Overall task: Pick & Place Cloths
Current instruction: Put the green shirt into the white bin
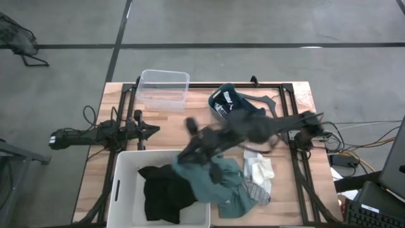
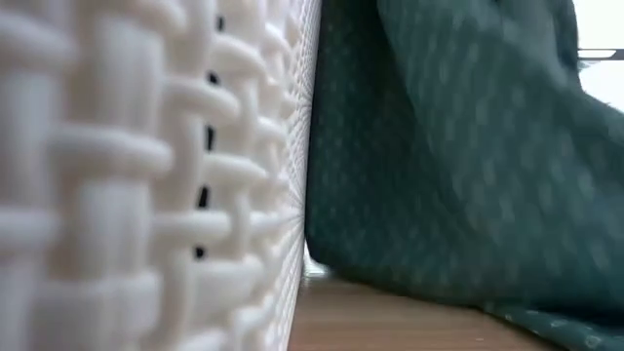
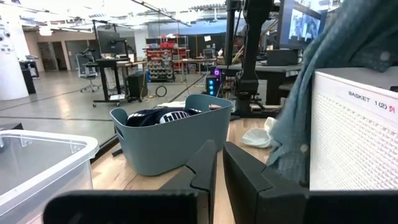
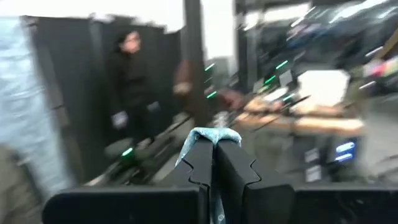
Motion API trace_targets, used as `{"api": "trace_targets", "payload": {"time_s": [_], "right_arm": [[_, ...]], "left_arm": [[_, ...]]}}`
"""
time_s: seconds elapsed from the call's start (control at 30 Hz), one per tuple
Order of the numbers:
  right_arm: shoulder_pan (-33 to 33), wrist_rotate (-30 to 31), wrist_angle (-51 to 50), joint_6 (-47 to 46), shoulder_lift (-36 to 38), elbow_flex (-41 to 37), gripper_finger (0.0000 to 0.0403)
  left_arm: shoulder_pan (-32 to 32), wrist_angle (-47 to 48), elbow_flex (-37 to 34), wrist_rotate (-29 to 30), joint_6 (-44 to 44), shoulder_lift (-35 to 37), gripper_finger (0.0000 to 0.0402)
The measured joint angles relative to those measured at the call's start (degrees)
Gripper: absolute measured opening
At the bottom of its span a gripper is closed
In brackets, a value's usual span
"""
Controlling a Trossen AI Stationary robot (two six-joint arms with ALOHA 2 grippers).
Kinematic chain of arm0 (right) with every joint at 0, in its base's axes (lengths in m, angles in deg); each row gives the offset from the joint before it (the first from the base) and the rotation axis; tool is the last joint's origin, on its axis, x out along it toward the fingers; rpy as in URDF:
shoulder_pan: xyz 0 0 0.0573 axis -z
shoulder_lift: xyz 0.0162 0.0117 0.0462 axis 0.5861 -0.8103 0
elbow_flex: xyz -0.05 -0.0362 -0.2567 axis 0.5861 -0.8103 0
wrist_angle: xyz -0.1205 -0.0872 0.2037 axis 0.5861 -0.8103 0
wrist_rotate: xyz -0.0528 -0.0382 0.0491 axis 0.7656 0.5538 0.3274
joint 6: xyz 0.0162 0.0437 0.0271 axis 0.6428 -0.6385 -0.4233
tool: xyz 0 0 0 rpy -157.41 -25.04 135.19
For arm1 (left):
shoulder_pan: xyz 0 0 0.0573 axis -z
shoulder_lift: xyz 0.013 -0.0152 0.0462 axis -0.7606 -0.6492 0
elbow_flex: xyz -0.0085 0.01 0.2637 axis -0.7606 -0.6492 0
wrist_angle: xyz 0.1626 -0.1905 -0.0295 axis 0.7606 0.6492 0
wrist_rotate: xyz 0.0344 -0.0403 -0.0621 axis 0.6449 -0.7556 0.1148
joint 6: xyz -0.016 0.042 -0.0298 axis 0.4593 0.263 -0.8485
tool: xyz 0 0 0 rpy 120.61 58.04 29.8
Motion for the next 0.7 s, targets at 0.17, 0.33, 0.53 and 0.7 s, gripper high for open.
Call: {"api": "trace_targets", "payload": {"time_s": [0.17, 0.33, 0.53, 0.7], "right_arm": [[-0.1, -7.2, -5.2, -2.5, -9.8, 8.2, 0.0008], [-0.3, -8.5, -11.0, -5.0, -14.8, 12.3, 0.0017], [-0.3, -8.7, -17.3, -2.4, -13.2, 12.1, 0.0071], [-1.4, -8.7, -21.4, -1.4, -11.2, 12.1, 0.0135]], "left_arm": [[0.0, 0.0, 0.0, 0.0, 0.0, 0.0, 0.0035], [0.0, 0.0, 0.0, 0.0, 0.0, 0.0, 0.0035], [0.0, 0.0, 0.0, 0.0, 0.0, 0.0, 0.0035], [0.0, 0.0, 0.0, 0.0, 0.0, 0.0, 0.0035]]}}
